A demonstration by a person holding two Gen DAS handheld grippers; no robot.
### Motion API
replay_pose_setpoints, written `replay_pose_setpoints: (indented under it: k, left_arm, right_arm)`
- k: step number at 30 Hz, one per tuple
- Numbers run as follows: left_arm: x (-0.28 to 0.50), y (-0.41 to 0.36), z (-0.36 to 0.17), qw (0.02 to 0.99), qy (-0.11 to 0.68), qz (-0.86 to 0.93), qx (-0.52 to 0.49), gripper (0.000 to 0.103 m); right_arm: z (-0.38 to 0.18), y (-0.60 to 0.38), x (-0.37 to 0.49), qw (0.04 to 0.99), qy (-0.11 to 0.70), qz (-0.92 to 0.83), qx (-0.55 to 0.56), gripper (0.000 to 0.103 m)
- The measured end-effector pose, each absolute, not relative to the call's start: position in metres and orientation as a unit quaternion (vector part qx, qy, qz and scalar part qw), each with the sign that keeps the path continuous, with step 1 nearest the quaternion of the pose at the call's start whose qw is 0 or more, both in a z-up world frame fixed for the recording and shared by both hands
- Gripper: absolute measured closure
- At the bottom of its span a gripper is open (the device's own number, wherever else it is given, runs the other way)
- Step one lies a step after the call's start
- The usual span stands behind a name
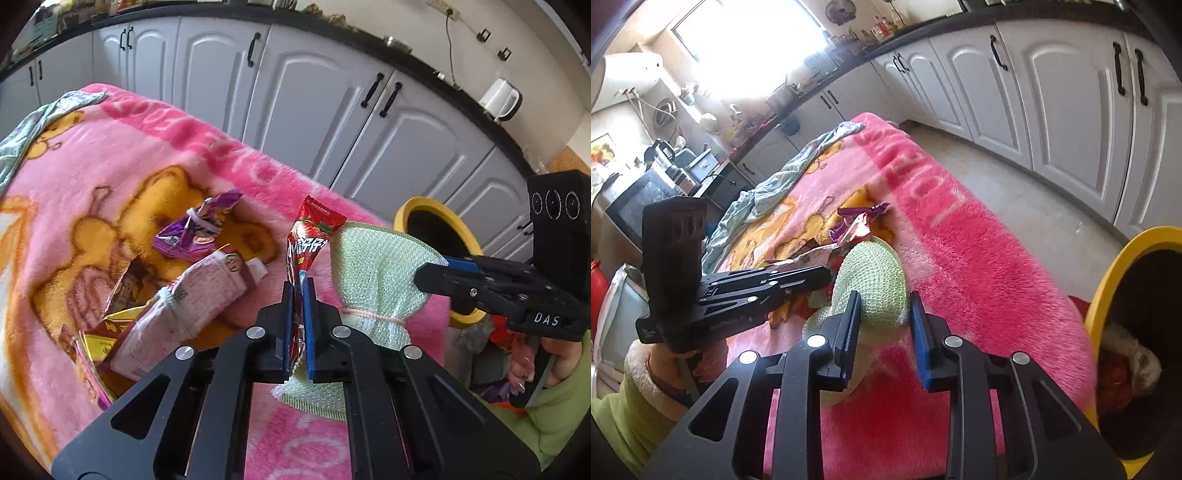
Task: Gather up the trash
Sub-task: 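Grasp the red ice-cream wrapper with the left tool while the right tool grasps the green sponge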
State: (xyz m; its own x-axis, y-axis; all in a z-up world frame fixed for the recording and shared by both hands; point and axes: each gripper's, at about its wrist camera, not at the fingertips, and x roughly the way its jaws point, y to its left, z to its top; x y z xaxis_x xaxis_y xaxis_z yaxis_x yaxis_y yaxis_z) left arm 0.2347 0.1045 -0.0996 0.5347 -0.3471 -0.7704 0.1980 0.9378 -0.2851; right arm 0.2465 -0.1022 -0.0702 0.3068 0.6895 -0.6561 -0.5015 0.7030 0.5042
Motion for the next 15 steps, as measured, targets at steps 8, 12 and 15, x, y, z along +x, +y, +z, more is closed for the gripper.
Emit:
replay_pose_setpoints:
  k: [8,12,15]
  left_arm:
    - [0.215,0.084,-0.064,0.895,0.406,-0.161,-0.090,0.101]
    - [0.210,0.073,-0.047,0.903,0.385,-0.167,-0.093,0.101]
    - [0.207,0.062,-0.035,0.908,0.371,-0.173,-0.093,0.101]
  right_arm:
    - [-0.038,-0.124,0.227,0.827,0.415,0.368,0.093,0.078]
    - [-0.022,-0.135,0.220,0.843,0.391,0.360,0.082,0.079]
    - [-0.011,-0.150,0.214,0.855,0.374,0.350,0.079,0.079]
